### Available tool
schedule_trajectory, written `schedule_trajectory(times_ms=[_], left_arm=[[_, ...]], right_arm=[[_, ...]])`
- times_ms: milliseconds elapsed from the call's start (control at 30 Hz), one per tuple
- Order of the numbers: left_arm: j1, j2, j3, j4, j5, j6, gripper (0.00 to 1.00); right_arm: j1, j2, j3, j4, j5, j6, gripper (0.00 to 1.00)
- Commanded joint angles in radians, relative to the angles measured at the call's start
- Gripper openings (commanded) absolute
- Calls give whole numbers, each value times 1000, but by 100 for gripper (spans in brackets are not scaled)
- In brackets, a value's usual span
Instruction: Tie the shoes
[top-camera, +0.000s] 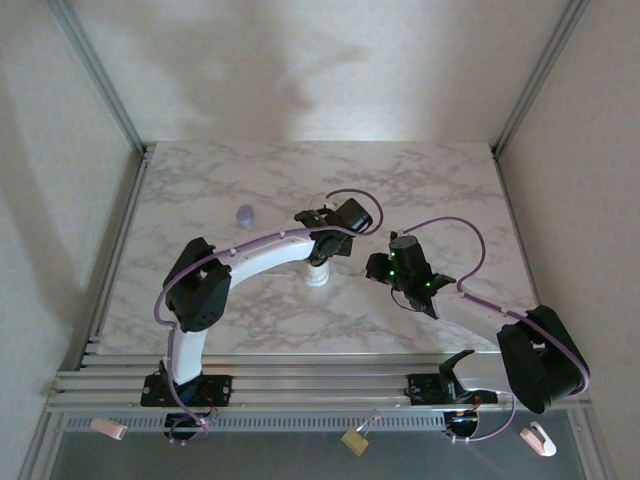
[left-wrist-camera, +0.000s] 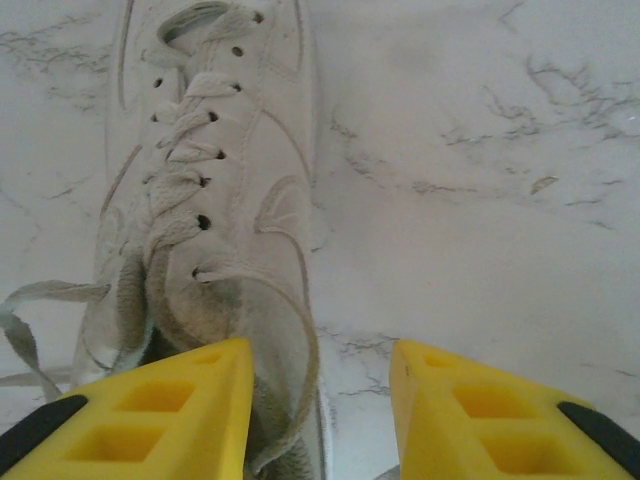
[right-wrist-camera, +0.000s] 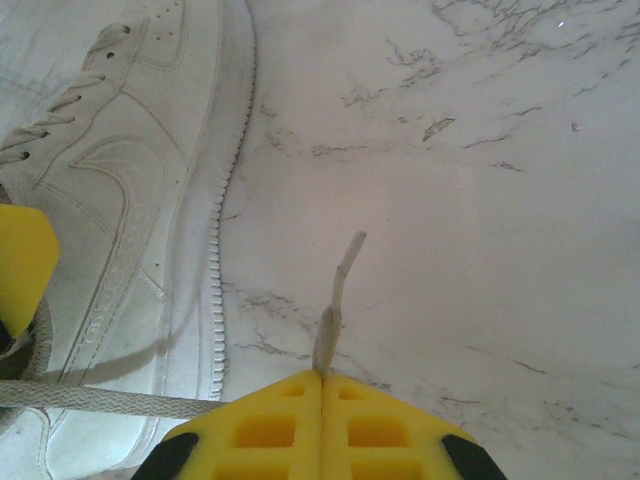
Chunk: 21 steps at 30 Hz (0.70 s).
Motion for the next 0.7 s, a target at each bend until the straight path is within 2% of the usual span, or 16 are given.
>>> schedule_trajectory(times_ms=[0,400,667], left_arm=[[-10,22,34,-50,-62,-9,37],[-9,35,35,-43,-84,-7,11],[-9,-69,15,3,-98,-1,0]], right_arm=[[-2,-20,-15,-1,17,-10,0],[-2,-66,-14,-37,30,-20,0],[-2,-94,20,-84,14,-101,0]])
